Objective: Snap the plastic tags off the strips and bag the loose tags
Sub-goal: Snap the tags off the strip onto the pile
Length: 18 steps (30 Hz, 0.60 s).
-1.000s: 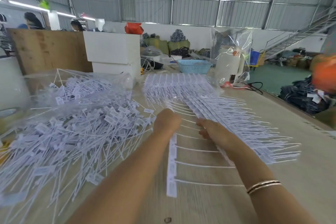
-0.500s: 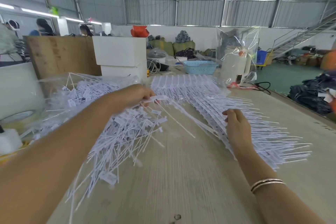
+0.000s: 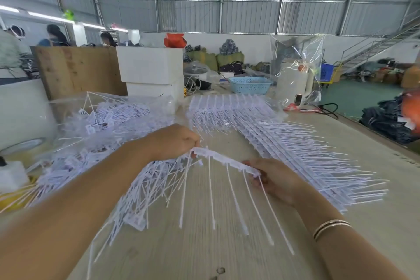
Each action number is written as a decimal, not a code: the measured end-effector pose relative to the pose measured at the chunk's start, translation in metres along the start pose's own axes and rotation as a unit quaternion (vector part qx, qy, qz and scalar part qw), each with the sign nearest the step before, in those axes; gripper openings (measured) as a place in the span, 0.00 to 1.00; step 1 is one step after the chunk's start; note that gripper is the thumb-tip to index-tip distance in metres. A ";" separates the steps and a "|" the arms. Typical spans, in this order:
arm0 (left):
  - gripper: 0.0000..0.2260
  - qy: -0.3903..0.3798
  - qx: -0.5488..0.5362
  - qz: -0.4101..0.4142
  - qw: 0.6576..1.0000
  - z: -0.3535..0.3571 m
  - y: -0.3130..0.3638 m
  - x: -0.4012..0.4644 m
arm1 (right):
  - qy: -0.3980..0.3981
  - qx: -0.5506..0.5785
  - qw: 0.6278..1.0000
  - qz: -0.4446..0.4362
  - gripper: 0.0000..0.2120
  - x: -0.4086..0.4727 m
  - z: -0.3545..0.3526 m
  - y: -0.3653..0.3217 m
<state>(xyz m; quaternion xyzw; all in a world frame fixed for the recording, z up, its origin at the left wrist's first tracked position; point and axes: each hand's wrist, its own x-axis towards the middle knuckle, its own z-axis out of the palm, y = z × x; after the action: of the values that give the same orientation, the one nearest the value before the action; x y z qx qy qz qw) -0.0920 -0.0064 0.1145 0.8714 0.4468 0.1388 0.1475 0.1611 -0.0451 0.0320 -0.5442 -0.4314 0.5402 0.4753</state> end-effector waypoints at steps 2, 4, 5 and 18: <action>0.13 -0.017 0.073 -0.012 0.997 0.006 0.000 -0.001 | -0.043 0.031 0.999 -0.005 0.09 -0.001 0.000 0.002; 0.12 -0.036 0.136 -0.046 0.989 0.011 0.003 -0.005 | -0.073 0.057 0.996 -0.016 0.08 -0.001 0.001 0.002; 0.12 -0.043 0.172 -0.067 0.982 0.013 0.007 -0.007 | -0.072 0.059 0.995 -0.023 0.10 0.000 0.001 0.003; 0.12 0.159 0.065 -0.078 0.982 0.113 0.056 0.011 | -0.111 -0.013 0.989 -0.095 0.09 -0.004 0.005 0.006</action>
<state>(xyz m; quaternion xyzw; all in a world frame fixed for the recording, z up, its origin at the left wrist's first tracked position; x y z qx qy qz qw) -0.0021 -0.0438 0.0333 0.8085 0.5392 0.2340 0.0283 0.1561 -0.0501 0.0266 -0.4433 -0.5387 0.5441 0.4661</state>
